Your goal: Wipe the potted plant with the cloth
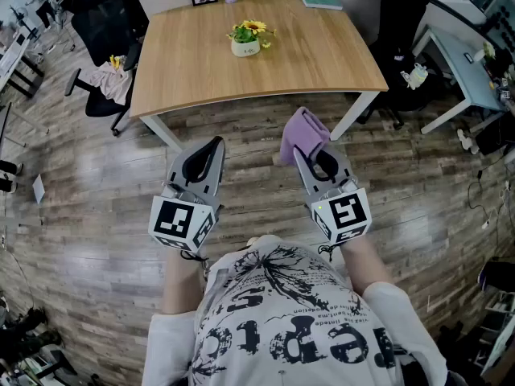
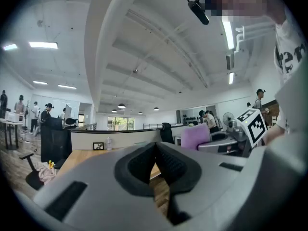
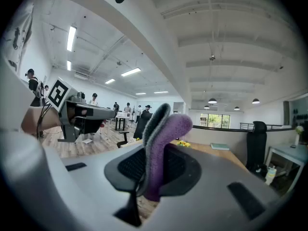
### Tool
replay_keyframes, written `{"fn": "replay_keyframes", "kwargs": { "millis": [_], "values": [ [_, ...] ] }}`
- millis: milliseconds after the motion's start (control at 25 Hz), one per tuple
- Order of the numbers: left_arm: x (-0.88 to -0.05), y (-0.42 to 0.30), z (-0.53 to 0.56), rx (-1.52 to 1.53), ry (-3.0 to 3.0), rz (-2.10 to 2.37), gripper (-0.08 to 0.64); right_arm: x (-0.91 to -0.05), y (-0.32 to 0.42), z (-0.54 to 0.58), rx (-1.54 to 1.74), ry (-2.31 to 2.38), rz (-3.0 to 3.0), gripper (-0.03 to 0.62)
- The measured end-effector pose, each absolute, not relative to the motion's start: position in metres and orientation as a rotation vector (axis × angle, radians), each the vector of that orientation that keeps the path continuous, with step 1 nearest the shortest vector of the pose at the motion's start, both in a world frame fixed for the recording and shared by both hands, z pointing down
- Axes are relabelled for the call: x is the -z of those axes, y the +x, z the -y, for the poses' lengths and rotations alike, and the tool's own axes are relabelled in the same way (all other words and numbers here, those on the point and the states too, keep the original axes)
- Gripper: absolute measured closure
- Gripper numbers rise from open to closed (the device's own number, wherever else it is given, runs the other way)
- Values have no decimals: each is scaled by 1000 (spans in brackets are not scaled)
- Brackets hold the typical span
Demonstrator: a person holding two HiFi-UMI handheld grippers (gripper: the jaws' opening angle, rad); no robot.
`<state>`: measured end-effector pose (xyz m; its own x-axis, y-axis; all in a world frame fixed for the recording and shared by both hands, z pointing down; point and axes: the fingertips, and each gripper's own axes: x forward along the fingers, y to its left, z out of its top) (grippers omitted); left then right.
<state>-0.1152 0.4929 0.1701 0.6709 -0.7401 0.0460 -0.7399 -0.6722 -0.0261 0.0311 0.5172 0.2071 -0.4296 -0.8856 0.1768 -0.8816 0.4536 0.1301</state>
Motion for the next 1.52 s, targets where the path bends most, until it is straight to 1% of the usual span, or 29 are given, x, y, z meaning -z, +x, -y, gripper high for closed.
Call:
{"fn": "replay_keyframes", "kwargs": {
  "millis": [480,1000,1280,1520],
  "values": [
    [-171,-142,-488,48,-2876,-1266,557,-208,8,-513,39,1555,2467,528],
    [-204,-173,-454,70,-2948,-1299,557,-235,-11,-478,-100,1558,2414,523],
    [-218,-155,-399,105,-2940,-1330,557,-255,12,-418,-157,1535,2421,522],
    [-221,-123,-318,133,-2913,-1414,557,-264,44,-324,-185,1478,2466,522]
  ]
}}
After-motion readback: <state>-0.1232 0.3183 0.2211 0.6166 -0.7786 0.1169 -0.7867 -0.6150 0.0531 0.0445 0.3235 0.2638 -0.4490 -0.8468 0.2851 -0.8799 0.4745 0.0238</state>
